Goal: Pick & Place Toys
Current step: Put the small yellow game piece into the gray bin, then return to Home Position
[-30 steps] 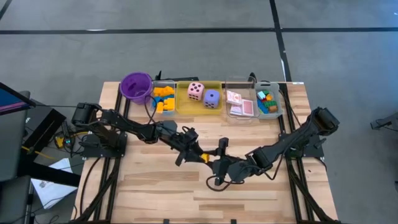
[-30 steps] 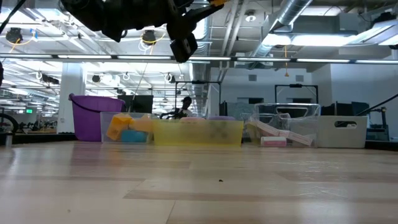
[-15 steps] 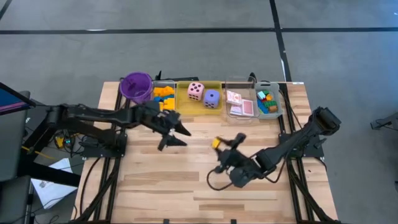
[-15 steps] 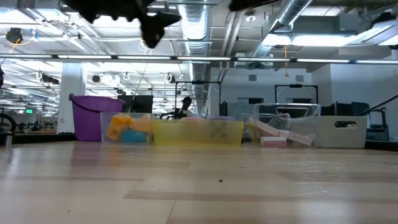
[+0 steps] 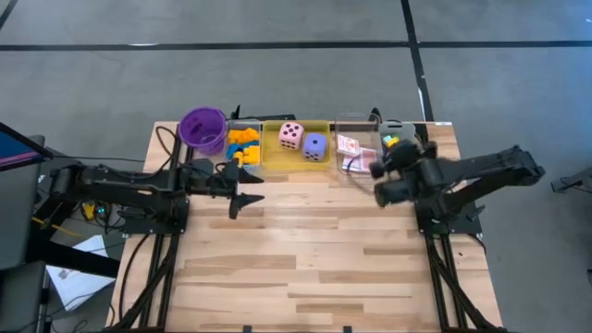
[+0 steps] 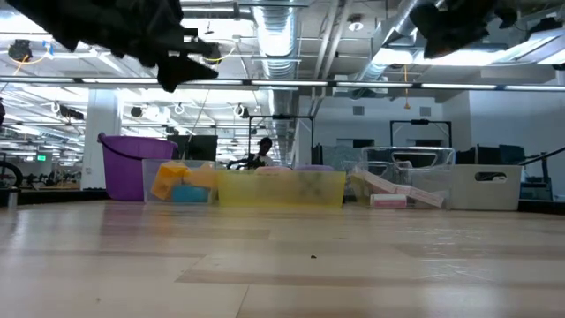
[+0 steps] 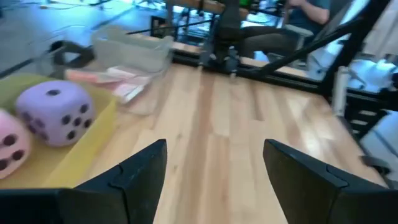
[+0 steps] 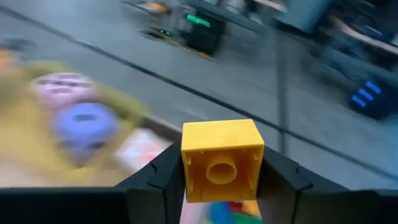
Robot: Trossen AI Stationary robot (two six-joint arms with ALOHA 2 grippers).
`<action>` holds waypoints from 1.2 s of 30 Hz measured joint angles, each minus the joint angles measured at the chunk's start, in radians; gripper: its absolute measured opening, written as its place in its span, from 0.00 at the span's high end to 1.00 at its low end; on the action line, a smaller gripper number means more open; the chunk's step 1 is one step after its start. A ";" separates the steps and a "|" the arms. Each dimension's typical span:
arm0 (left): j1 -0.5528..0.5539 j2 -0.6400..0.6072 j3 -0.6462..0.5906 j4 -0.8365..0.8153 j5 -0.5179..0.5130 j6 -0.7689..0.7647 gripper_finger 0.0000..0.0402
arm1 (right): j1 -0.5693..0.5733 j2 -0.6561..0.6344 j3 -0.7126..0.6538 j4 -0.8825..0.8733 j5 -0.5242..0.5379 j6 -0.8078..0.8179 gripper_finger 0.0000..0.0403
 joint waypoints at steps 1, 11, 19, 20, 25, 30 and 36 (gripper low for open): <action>0.003 -0.009 -0.015 0.007 -0.014 0.000 0.35 | -0.029 -0.017 -0.008 -0.013 -0.001 0.017 0.65; 0.027 -0.091 -0.052 0.031 -0.036 -0.036 0.35 | -0.342 -0.115 -0.201 0.112 -0.148 -0.115 0.61; 0.023 -0.089 -0.052 0.028 -0.036 -0.039 0.35 | -0.581 -0.149 -0.392 0.495 -0.300 -0.400 0.65; 0.023 -0.089 -0.051 0.027 -0.036 -0.039 0.35 | -0.608 -0.149 -0.408 0.531 -0.309 -0.417 0.63; 0.019 -0.089 -0.052 0.025 -0.036 -0.039 0.35 | -0.736 -0.149 -0.444 0.596 -0.370 -0.435 0.47; 0.020 -0.089 -0.051 0.009 -0.035 -0.039 0.35 | -0.812 -0.150 -0.443 0.594 -0.449 -0.435 0.32; 0.020 -0.089 -0.051 0.012 -0.035 -0.039 0.35 | -0.812 -0.150 -0.443 0.587 -0.471 -0.439 0.27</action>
